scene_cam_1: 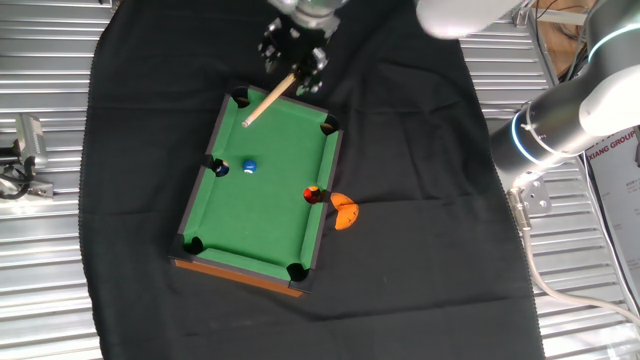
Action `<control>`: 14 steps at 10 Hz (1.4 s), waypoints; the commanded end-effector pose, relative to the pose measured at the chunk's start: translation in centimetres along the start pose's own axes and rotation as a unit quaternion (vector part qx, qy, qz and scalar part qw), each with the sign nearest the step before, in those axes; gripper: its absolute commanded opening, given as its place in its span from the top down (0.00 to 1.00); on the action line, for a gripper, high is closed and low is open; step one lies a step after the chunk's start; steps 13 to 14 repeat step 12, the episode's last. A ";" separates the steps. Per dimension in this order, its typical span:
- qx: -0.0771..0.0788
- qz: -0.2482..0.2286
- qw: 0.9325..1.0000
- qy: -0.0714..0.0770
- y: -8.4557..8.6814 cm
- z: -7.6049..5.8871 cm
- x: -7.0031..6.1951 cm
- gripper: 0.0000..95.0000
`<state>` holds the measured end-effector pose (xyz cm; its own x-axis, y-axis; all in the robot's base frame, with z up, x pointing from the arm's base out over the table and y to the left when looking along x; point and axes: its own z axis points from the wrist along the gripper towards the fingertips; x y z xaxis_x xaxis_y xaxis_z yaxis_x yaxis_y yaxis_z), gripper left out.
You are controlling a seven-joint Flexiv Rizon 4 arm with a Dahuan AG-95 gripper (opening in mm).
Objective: Hit the pool ball
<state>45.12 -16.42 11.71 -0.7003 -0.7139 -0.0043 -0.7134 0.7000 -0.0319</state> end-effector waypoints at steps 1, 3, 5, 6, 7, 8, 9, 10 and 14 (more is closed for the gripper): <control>-0.006 -0.002 1.000 -0.001 0.4 -0.8 0.7 0.40; -0.005 -0.003 1.000 0.000 1.1 -1.4 1.0 0.40; 0.001 0.003 1.000 0.005 2.0 -1.8 1.0 0.40; 0.002 0.004 1.000 0.007 2.3 -2.0 1.0 0.60; 0.004 -0.002 1.000 0.009 2.6 -2.1 1.0 0.60; 0.003 -0.003 1.000 0.009 2.6 -2.1 1.0 0.60; 0.001 -0.009 1.000 0.010 2.8 -2.1 1.0 0.60; 0.000 -0.012 1.000 0.010 2.9 -2.2 1.0 0.60; 0.000 -0.015 1.000 0.012 3.0 -2.2 1.0 0.60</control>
